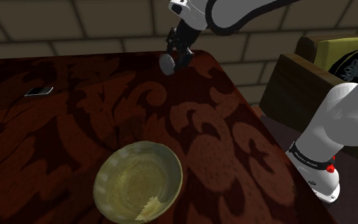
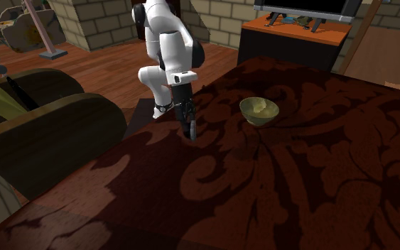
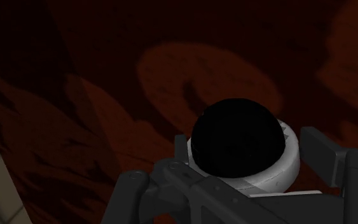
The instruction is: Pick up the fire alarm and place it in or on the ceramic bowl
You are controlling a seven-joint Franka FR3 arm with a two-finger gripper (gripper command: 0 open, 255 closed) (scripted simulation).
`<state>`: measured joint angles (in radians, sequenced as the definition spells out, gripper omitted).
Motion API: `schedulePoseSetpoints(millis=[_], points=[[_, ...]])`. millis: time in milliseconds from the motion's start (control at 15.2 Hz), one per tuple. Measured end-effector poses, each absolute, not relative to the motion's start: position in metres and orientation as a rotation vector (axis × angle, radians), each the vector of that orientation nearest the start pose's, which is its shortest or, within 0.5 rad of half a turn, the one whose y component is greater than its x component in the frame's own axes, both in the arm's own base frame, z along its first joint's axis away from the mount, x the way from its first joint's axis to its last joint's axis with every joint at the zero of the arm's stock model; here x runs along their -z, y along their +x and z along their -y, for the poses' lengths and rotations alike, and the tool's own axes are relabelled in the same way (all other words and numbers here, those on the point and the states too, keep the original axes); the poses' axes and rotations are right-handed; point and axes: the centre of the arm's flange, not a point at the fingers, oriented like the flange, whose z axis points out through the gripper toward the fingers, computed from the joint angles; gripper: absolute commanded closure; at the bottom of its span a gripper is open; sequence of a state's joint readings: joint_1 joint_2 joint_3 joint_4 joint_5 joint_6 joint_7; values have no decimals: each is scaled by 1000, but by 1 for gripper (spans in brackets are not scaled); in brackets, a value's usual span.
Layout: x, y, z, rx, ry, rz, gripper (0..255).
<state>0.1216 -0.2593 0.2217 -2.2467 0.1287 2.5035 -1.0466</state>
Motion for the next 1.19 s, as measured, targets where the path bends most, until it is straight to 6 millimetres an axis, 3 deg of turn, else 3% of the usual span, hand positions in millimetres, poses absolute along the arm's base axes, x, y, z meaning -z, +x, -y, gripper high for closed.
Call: schedulePoseSetpoints(millis=[198, 330, 1188], points=[[-538, 476, -182, 804, -2514, 1939, 255], [-544, 465, -199, 803, -2513, 1940, 255], [-545, 355, -328, 803, -2511, 1942, 255]])
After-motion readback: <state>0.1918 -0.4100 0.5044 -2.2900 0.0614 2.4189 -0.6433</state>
